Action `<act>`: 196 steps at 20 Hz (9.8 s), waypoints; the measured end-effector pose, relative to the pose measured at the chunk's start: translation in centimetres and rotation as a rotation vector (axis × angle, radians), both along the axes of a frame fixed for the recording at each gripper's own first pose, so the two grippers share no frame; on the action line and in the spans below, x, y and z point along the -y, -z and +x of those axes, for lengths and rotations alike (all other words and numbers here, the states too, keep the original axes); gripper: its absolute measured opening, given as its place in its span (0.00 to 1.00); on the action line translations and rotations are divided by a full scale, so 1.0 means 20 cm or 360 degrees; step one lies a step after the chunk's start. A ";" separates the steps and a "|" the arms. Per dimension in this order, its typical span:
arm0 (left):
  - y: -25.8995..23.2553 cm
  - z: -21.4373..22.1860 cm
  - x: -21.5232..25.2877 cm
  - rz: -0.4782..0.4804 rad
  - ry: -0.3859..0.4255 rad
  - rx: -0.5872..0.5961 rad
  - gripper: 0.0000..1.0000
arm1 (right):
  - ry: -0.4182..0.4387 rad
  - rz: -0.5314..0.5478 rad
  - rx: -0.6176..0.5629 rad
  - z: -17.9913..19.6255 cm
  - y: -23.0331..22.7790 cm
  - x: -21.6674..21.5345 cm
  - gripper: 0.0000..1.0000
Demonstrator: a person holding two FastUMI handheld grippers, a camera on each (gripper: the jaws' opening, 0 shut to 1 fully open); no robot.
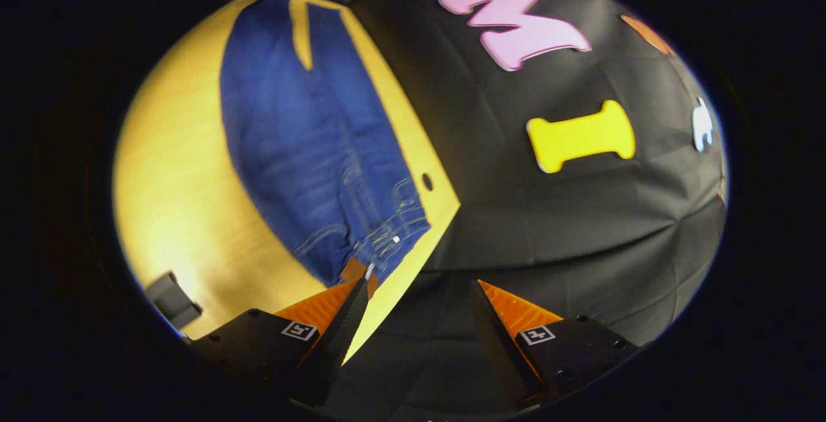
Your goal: Grasp the waist and the cuffs of the jeans and fold them to make the two legs overlap; first hold the waist and fold one-third of the jeans toward the cuffs, then hold the cuffs and fold the remaining one-third in the same direction to finish folding.
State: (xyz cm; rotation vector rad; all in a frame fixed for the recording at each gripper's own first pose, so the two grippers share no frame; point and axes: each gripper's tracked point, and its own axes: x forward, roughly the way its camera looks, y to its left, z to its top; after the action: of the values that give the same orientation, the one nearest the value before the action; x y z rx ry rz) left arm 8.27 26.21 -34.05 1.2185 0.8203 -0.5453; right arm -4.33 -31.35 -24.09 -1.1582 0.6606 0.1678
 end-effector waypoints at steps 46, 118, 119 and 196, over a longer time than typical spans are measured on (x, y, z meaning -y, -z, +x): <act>-0.69 0.61 0.19 -0.1176 -0.1300 0.0190 0.05 | -0.0176 0.0046 -0.0329 0.95 -0.09 0.01 0.05; -0.74 0.79 1.33 -0.1935 -0.1118 0.0594 0.97 | 0.1148 0.1723 0.1058 1.37 -0.38 0.01 0.08; -0.75 0.78 1.32 -0.1947 -0.1123 0.0606 0.97 | 0.1055 0.1701 0.1072 1.34 -0.46 -0.03 0.08; -1.17 1.42 1.35 -0.2223 -0.1167 0.0550 0.07 | 0.0857 0.1575 0.0465 -0.29 -1.15 0.82 0.98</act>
State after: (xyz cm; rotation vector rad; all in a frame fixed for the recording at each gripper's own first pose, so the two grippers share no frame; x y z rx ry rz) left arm 36.75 -0.74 -10.63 -0.2956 0.3482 -0.1685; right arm -10.12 -47.74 -1.02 -0.0313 0.5011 -0.1316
